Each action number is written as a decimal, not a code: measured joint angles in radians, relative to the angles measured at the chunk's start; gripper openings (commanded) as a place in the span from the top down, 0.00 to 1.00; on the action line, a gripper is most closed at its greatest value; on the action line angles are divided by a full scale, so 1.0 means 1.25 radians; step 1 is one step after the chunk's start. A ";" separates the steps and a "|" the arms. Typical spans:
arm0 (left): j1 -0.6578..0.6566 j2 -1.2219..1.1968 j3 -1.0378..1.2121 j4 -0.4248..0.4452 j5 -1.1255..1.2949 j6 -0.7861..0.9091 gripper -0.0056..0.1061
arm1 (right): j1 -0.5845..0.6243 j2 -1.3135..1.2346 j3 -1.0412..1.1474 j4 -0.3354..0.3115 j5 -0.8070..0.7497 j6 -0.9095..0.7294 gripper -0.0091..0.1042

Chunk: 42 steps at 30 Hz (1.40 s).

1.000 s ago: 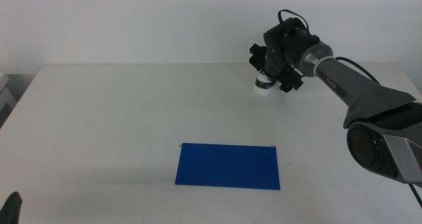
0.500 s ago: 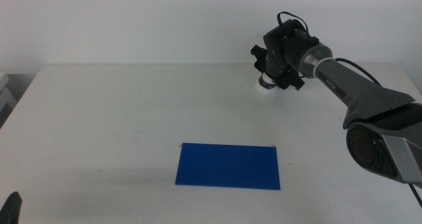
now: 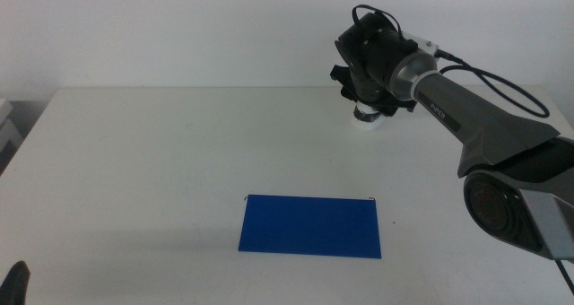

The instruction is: Use one arm to grab the shoe from the table and place it on the mat.

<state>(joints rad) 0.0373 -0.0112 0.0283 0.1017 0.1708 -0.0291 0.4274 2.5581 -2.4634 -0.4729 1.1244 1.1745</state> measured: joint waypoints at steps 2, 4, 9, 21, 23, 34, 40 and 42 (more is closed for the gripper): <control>0.000 0.000 0.000 0.000 0.000 0.000 0.11 | 0.002 -0.007 0.000 0.016 0.035 -0.041 0.93; 0.000 0.000 0.000 0.000 0.000 0.000 0.11 | 0.004 -0.014 0.000 0.038 0.066 -0.090 0.93; 0.000 0.000 0.000 0.000 0.000 0.000 0.11 | 0.005 -0.044 0.000 0.094 0.089 -0.206 0.92; 0.000 0.000 0.000 0.000 0.000 0.000 0.11 | 0.017 -0.200 0.152 0.144 0.092 -0.296 0.92; 0.000 0.000 0.000 0.000 0.000 0.000 0.11 | 0.017 -0.242 0.213 0.138 0.092 -0.290 0.92; 0.000 0.000 0.000 0.000 0.000 0.000 0.11 | 0.018 -0.445 0.514 0.129 0.088 -0.291 0.92; 0.000 0.000 0.000 0.000 0.000 0.000 0.11 | 0.028 -0.516 0.639 0.144 0.085 -0.270 0.92; 0.000 0.000 0.000 0.000 0.000 0.000 0.11 | 0.049 -0.547 0.688 0.129 0.075 -0.250 0.92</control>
<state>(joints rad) 0.0373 -0.0112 0.0283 0.1017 0.1708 -0.0291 0.4893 1.8744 -1.6033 -0.3121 1.2182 0.8616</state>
